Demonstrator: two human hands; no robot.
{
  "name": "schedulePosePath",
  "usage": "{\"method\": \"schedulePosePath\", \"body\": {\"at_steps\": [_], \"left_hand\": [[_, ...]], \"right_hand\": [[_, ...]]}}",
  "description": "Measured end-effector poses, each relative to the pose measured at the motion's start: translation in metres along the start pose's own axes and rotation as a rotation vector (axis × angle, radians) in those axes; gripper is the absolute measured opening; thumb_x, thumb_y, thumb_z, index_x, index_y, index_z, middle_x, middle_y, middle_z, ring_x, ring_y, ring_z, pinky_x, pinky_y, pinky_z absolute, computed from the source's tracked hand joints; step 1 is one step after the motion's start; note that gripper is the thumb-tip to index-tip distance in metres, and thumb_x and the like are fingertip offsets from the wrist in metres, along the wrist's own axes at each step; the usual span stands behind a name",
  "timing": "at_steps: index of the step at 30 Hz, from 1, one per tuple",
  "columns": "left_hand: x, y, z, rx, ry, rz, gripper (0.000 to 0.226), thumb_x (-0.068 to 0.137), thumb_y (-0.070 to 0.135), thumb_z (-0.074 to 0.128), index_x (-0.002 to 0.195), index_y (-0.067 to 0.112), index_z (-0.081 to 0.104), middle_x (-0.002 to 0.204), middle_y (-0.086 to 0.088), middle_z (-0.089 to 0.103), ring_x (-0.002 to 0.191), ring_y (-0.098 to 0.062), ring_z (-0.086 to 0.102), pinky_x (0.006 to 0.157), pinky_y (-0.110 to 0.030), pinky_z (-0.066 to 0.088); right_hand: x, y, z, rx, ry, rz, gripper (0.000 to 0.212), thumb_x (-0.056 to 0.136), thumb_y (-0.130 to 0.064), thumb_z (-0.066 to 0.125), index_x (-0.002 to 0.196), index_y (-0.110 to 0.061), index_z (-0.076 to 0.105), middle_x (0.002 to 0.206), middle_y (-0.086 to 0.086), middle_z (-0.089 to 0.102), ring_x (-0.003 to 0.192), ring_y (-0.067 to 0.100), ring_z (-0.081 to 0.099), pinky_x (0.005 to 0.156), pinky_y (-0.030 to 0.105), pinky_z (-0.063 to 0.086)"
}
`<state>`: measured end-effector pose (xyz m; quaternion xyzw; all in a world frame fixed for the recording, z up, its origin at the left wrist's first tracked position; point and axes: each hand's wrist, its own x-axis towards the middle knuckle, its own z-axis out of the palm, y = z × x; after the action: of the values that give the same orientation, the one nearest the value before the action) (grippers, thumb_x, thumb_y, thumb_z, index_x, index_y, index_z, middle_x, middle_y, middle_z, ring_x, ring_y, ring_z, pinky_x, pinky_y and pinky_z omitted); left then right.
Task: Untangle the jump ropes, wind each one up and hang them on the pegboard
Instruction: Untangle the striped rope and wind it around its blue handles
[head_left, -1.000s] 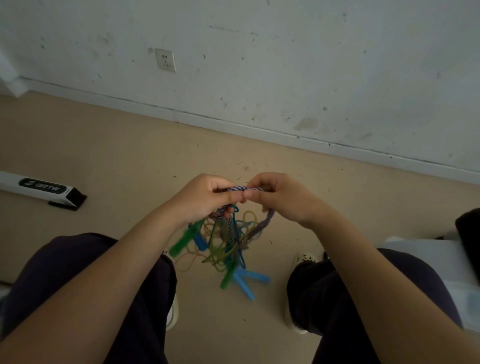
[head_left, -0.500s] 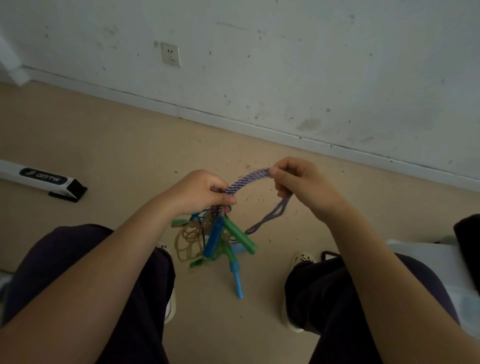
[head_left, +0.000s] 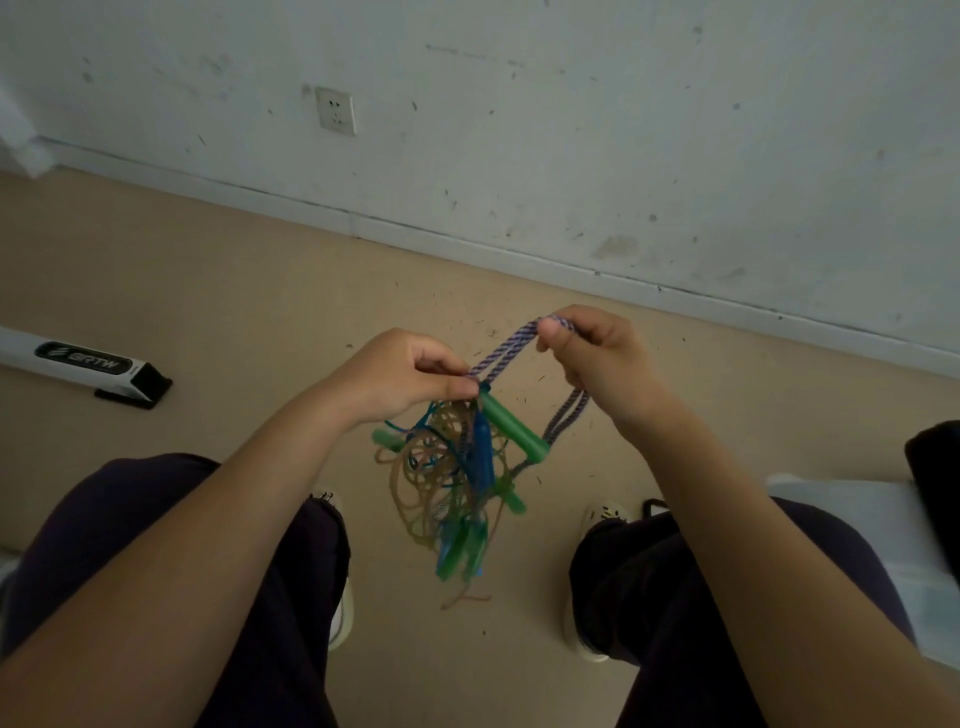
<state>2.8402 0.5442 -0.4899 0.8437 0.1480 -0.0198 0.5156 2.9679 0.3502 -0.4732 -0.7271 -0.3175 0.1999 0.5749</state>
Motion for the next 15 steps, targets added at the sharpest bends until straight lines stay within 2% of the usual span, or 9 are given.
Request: {"method": "schedulePosePath", "body": {"at_steps": [2,5,7,9,12,13,15], "left_hand": [[0.000,0.001,-0.001,-0.024,0.053,-0.002,0.016,0.079,0.024,0.081,0.094,0.024,0.076,0.086,0.011,0.076,0.079,0.004,0.068,0.077,-0.010,0.047],[-0.002,0.003,-0.001,-0.131,0.084,-0.019,0.016,0.078,0.018,0.082,0.093,0.021,0.075,0.078,0.010,0.075,0.073,0.000,0.069,0.071,-0.011,0.048],[-0.003,0.005,0.002,-0.195,0.080,-0.030,0.017,0.079,0.014,0.081,0.093,0.019,0.073,0.075,0.009,0.073,0.068,0.001,0.067,0.063,-0.010,0.046],[-0.005,0.008,0.006,-0.233,0.048,-0.044,0.020,0.080,0.010,0.079,0.097,0.016,0.072,0.079,0.006,0.072,0.067,0.001,0.066,0.059,-0.009,0.045],[-0.007,0.008,0.009,-0.301,-0.015,-0.063,0.018,0.083,0.012,0.076,0.100,0.017,0.072,0.089,-0.003,0.076,0.081,-0.012,0.069,0.073,-0.023,0.049],[-0.007,0.008,0.009,-0.306,-0.023,-0.062,0.016,0.085,0.013,0.075,0.100,0.018,0.073,0.091,-0.005,0.077,0.084,-0.017,0.067,0.070,-0.025,0.046],[-0.007,0.007,0.006,-0.275,-0.017,-0.052,0.014,0.087,0.013,0.073,0.099,0.021,0.074,0.089,-0.002,0.077,0.081,-0.016,0.063,0.060,-0.024,0.040]], "right_hand": [[0.001,0.003,-0.001,-0.050,0.047,-0.040,0.022,0.095,-0.029,0.061,0.074,-0.025,0.067,0.053,-0.011,0.045,0.050,0.008,0.040,0.051,0.024,0.034],[0.002,0.005,-0.006,-0.149,0.023,-0.035,0.023,0.099,-0.017,0.056,0.081,-0.024,0.069,0.062,-0.008,0.061,0.053,0.010,0.051,0.054,0.025,0.042],[0.002,0.004,-0.008,-0.094,-0.065,0.041,0.017,0.099,-0.012,0.055,0.095,-0.015,0.072,0.072,-0.001,0.068,0.058,0.013,0.055,0.057,0.025,0.046],[-0.001,0.005,-0.004,-0.051,-0.187,0.091,0.014,0.096,-0.018,0.061,0.102,-0.009,0.071,0.076,0.005,0.067,0.061,0.016,0.055,0.057,0.025,0.046],[-0.002,0.007,0.005,-0.065,-0.294,0.110,0.017,0.091,-0.029,0.068,0.098,-0.014,0.070,0.070,0.002,0.064,0.059,0.016,0.052,0.055,0.028,0.044],[-0.002,0.007,0.006,-0.076,-0.297,0.111,0.013,0.091,-0.028,0.069,0.094,-0.016,0.070,0.068,0.001,0.062,0.057,0.015,0.051,0.054,0.028,0.042],[0.000,0.007,0.006,-0.094,-0.276,0.102,0.009,0.092,-0.023,0.066,0.086,-0.018,0.068,0.065,-0.002,0.060,0.054,0.012,0.048,0.051,0.026,0.039]]}}
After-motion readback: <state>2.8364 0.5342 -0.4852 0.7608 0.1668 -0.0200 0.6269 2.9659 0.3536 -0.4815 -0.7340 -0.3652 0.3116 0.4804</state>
